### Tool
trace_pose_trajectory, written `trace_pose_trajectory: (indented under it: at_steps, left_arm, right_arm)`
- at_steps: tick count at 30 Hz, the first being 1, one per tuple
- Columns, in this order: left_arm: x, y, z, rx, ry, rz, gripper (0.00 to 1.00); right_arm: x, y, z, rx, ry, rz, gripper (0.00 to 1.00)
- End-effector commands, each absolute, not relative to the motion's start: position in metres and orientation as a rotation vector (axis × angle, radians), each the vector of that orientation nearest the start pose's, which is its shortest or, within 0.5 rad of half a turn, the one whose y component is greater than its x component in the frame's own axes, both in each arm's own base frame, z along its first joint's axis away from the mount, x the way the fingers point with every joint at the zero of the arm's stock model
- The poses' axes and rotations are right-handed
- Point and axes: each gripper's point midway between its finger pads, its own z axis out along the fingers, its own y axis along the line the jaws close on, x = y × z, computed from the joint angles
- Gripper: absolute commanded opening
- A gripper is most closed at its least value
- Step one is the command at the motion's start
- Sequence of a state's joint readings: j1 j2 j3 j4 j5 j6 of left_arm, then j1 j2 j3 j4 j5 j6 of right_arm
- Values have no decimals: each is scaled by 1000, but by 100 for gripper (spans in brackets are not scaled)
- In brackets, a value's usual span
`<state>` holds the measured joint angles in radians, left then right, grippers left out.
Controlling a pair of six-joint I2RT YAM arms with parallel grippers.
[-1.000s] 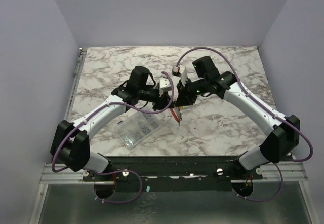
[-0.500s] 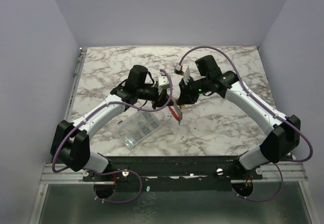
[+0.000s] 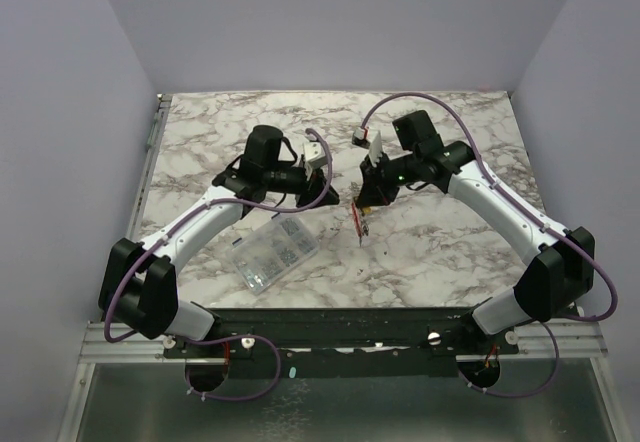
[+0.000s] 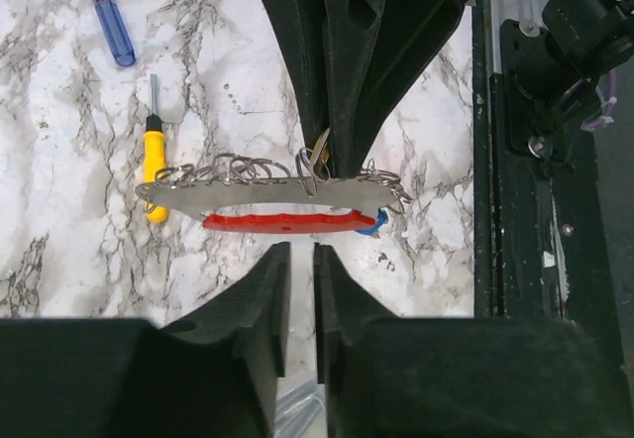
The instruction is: Remove the keys from the keyring
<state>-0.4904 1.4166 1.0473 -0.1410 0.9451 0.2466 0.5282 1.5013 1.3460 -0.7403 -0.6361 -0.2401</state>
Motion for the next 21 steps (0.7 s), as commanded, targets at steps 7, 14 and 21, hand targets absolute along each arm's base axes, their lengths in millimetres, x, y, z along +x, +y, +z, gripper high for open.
trace_pose_trajectory:
  at_steps: [7, 14, 21]
  left_arm:
    - [255, -315, 219, 1274, 1571, -1111, 41]
    - [252, -317, 204, 1304, 1581, -1090, 47]
    - [256, -324, 203, 1301, 1577, -1065, 47]
  right_arm:
    - [260, 276, 222, -1155, 2055, 1007, 1]
    - [259, 280, 227, -1143, 2051, 1038, 1]
    - [258, 281, 227, -1137, 2055, 1058, 1]
